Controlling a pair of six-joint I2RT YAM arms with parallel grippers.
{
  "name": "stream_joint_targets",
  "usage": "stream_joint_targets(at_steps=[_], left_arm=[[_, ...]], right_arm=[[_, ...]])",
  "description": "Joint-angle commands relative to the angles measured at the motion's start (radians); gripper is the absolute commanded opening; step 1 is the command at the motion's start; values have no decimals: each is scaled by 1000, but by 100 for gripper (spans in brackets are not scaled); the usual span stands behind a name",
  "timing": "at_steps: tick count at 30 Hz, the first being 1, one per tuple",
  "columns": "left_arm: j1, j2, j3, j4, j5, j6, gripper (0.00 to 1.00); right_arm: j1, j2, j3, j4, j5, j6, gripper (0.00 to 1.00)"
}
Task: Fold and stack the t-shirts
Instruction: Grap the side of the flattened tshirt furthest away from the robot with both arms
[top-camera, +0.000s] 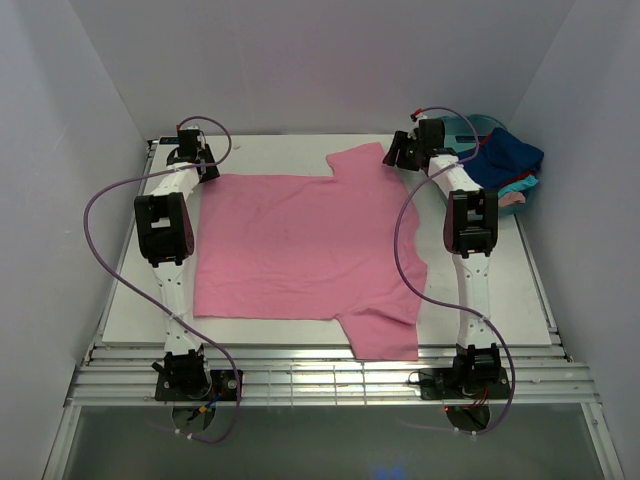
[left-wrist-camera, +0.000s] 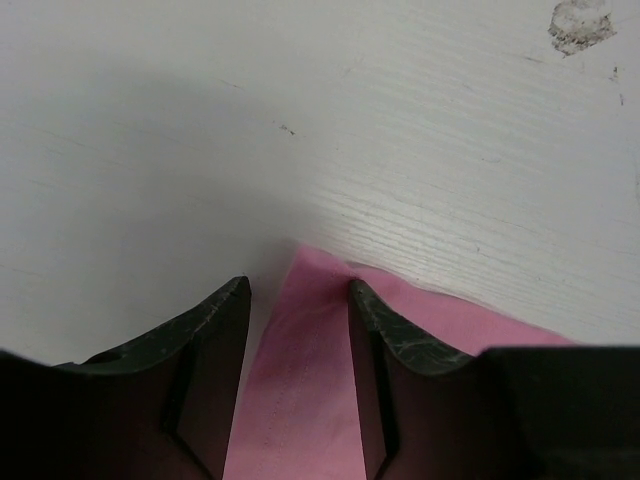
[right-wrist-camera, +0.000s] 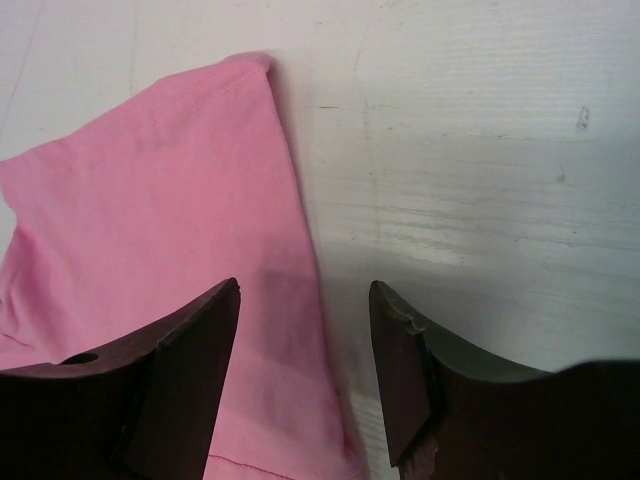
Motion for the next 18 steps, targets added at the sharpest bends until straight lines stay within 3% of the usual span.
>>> stream_joint_targets(at_steps=[1, 13, 18], left_arm=[[-3, 1, 6, 0, 2, -9, 54], [-1, -4, 12, -3, 24, -12, 48], [-1, -1, 15, -3, 27, -13, 37]], right_arm=[[12, 41, 24, -4, -67, 41, 60], [69, 61, 30, 10, -57, 25, 37], [80, 42, 6, 21, 22, 2, 24]])
